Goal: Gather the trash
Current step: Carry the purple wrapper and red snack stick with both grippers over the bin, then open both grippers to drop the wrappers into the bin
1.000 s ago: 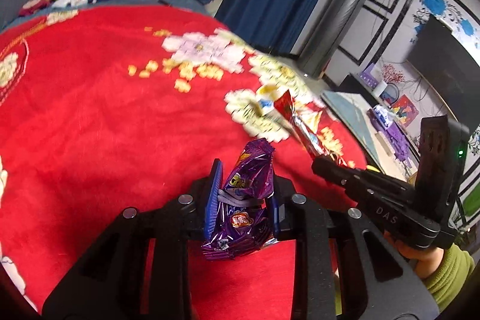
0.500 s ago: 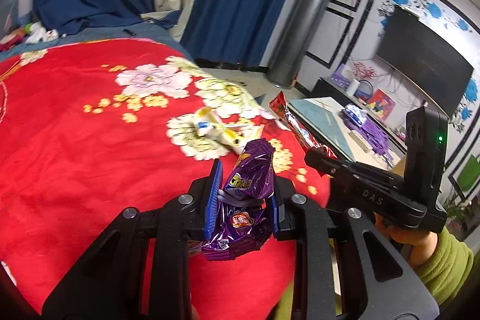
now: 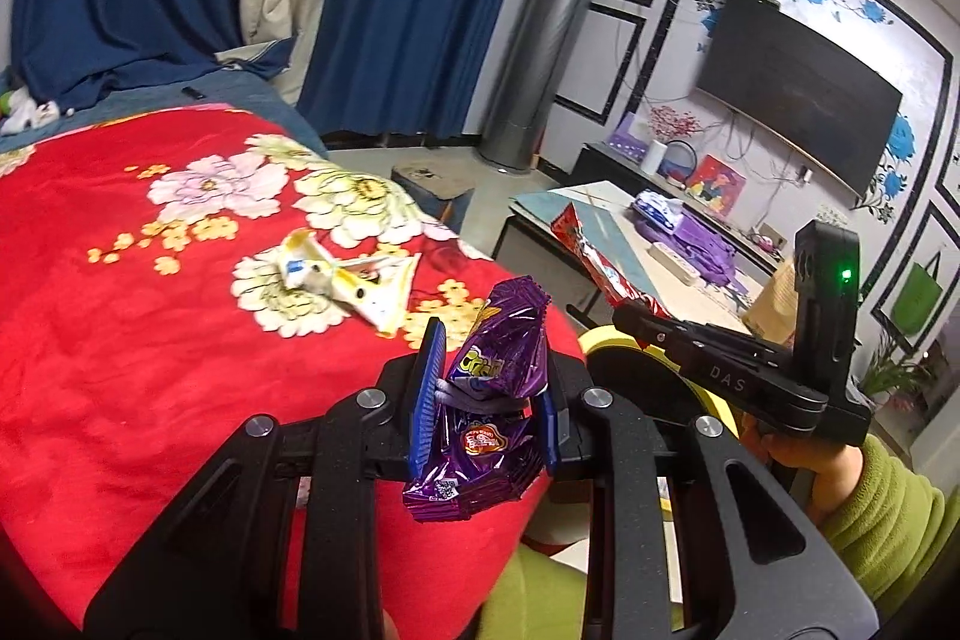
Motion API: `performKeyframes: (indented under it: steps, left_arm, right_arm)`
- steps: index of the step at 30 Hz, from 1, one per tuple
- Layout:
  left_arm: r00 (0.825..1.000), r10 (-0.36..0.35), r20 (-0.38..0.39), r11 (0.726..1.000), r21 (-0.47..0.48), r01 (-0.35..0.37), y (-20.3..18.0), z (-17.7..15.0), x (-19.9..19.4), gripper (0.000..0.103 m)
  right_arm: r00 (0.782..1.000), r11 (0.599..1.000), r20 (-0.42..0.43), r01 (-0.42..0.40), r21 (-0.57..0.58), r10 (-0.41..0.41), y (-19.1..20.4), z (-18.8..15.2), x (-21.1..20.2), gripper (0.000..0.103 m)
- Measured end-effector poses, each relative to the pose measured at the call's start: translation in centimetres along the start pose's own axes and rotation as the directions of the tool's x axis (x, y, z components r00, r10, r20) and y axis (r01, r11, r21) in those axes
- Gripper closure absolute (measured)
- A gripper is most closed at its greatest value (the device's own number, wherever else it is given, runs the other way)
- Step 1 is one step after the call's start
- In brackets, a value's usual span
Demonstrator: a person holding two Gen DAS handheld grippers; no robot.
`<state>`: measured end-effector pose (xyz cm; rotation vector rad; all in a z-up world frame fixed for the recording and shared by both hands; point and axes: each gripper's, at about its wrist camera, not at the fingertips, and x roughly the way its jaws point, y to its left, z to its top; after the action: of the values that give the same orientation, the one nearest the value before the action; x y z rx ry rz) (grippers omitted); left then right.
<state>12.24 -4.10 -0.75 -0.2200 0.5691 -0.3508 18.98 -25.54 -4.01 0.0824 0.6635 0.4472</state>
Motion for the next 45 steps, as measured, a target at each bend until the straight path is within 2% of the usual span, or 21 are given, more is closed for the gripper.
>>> performKeyframes:
  steps: [22,34,45]
  left_arm:
    - [0.994,-0.111,-0.012,0.980,0.165,0.111,-7.8,-0.6,2.7,0.083]
    - [0.983,-0.167,-0.074,0.952,0.246,0.180,-11.6,-1.5,5.7,0.083]
    - [0.968,-0.207,-0.143,0.926,0.292,0.241,-14.4,-2.6,9.3,0.082]
  right_arm:
    - [0.989,0.980,0.016,0.143,0.137,-0.146,-7.8,-3.7,-4.6,0.096]
    - [0.979,0.957,-0.013,0.202,0.210,-0.204,-11.5,-6.8,-6.1,0.096]
    - [0.976,0.938,-0.072,0.219,0.268,-0.207,-13.5,-9.6,-5.7,0.096]
